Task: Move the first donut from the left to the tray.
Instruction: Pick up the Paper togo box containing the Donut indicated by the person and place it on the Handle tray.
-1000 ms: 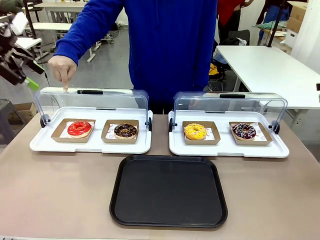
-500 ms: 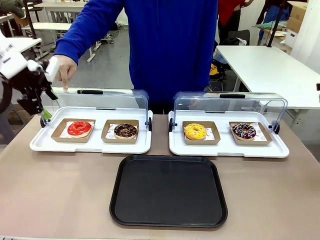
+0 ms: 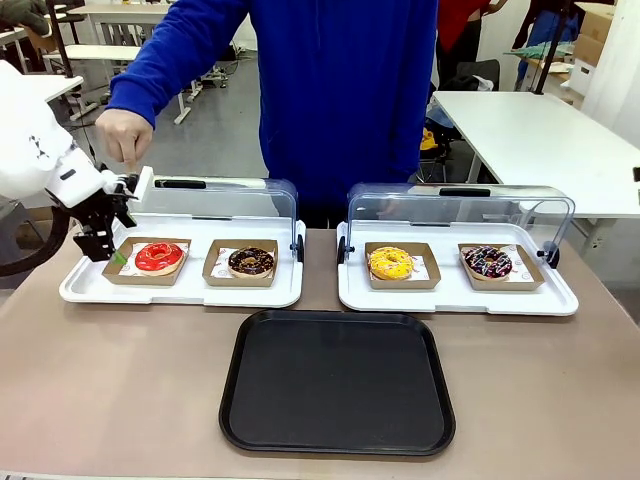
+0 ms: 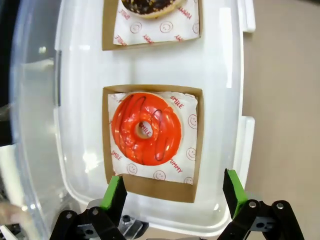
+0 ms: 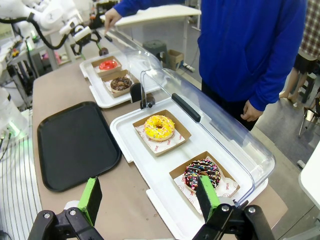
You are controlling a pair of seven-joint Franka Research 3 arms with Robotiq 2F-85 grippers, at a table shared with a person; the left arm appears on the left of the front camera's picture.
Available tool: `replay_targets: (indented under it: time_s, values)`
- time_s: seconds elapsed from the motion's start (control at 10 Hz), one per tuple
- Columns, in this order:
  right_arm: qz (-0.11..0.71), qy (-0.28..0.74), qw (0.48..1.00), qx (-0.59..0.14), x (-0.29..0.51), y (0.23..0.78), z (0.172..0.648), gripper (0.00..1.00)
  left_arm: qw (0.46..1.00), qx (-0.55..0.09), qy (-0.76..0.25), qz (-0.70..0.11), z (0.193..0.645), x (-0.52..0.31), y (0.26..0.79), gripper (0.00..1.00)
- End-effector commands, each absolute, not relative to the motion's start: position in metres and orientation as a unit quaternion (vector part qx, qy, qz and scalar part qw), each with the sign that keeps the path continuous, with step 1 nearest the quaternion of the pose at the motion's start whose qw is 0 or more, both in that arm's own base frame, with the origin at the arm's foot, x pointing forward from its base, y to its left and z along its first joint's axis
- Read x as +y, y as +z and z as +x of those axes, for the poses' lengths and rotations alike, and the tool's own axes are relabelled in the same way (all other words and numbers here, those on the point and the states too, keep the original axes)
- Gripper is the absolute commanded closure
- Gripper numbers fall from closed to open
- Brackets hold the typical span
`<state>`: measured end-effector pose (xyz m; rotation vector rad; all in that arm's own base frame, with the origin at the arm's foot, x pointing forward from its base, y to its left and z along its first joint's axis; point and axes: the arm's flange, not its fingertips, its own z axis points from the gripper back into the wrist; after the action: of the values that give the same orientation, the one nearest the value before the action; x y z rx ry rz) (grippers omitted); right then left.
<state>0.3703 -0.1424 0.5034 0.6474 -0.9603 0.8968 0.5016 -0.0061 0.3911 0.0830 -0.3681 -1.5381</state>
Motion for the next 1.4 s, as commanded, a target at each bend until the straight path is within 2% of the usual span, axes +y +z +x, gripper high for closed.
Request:
replay_targets:
  time_s: [0.0,0.1,0.2,0.6,1.3]
  values:
    - [0.295,0.415,0.732,-0.453,-0.142,0.504,0.374,0.0,0.711,-0.132,-0.69,0.036,0.497,-0.009,0.396,0.0]
    - [0.295,0.415,0.732,-0.453,-0.142,0.504,0.374,0.0,0.703,-0.165,-0.691,0.037,0.502,-0.006,0.391,0.0]
    - [0.295,0.415,0.732,-0.453,-0.142,0.504,0.374,0.0,0.703,-0.165,-0.691,0.037,0.502,-0.006,0.391,0.0]
    - [0.295,0.415,0.732,-0.453,-0.142,0.504,0.374,0.0,0.718,-0.116,-0.684,0.056,0.507,0.003,0.368,0.0]
    - [0.295,0.415,0.732,-0.453,-0.142,0.504,0.374,0.0,0.708,-0.099,-0.696,0.065,0.53,0.006,0.333,0.0]
